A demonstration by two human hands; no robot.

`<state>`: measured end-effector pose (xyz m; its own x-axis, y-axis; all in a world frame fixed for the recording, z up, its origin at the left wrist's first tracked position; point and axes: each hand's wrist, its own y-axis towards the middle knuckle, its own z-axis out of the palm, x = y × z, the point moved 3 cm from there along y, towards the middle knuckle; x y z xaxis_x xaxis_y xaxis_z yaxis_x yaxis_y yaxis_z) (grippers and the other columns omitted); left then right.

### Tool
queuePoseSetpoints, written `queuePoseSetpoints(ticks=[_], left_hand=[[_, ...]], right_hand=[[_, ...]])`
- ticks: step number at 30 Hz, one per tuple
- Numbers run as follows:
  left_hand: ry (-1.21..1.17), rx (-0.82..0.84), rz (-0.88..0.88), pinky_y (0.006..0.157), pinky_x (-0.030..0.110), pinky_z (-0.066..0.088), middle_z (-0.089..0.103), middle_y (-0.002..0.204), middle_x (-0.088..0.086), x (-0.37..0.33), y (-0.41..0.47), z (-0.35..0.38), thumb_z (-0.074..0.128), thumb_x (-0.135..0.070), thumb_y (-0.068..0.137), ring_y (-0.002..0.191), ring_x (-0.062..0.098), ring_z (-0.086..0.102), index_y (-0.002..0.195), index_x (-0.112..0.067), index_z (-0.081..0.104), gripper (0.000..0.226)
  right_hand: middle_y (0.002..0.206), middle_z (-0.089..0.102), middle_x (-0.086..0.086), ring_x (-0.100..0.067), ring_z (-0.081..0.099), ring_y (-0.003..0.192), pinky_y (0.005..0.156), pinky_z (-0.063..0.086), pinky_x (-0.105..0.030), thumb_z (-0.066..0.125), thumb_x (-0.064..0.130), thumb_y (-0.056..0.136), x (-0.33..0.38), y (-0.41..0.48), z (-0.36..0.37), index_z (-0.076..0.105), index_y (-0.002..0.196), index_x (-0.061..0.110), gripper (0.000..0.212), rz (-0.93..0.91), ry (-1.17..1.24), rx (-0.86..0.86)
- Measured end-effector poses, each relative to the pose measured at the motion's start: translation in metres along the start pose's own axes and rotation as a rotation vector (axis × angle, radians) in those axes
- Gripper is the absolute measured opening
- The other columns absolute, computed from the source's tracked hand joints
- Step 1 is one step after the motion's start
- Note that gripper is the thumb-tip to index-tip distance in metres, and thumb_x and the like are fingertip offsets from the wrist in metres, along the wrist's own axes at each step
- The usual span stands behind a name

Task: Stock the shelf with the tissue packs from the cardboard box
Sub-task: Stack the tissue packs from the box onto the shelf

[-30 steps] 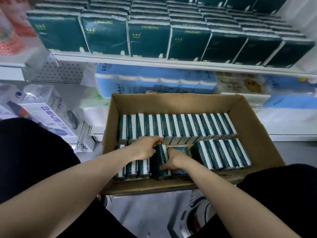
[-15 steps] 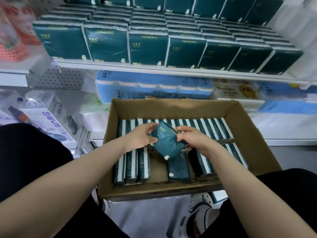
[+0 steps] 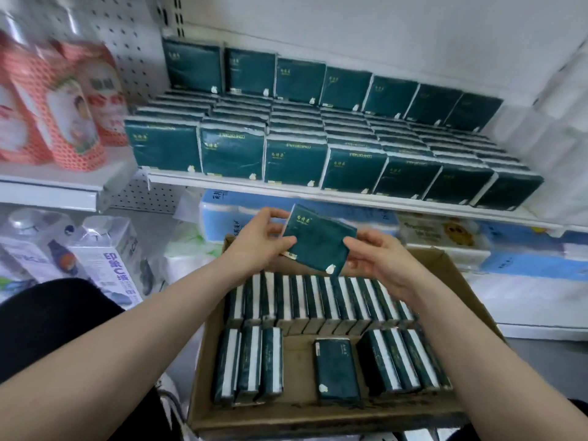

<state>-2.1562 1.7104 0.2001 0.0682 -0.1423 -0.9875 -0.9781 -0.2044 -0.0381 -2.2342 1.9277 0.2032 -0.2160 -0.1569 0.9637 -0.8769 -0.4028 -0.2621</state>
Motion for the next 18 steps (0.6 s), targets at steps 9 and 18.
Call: queuePoseSetpoints(ticks=[9, 18], left_hand=[[0.031, -0.149, 0.281, 0.089, 0.044, 0.055, 0.068, 0.106, 0.006, -0.107, 0.037, -0.07, 0.064, -0.007, 0.091, 0.092, 0.021, 0.066, 0.112, -0.02, 0.051, 0.028], [0.239, -0.336, 0.32, 0.095, 0.036, 0.051, 0.064, 0.109, 0.001, -0.143, 0.104, -0.127, 0.059, -0.007, 0.09, 0.098, 0.02, 0.063, 0.132, -0.019, 0.056, 0.044]], right_hand=[[0.101, 0.07, -0.014, -0.021, 0.066, 0.084, 0.068, 0.055, -0.024, 0.064, 0.013, 0.095, 0.145, 0.029, 0.038, 0.065, 0.116, 0.001, 0.025, -0.343, -0.118, 0.02], [0.104, 0.07, -0.013, -0.02, 0.069, 0.084, 0.077, 0.059, -0.028, 0.072, 0.012, 0.09, 0.22, 0.105, 0.084, 0.064, 0.106, 0.012, 0.018, -0.451, -0.174, -0.081]])
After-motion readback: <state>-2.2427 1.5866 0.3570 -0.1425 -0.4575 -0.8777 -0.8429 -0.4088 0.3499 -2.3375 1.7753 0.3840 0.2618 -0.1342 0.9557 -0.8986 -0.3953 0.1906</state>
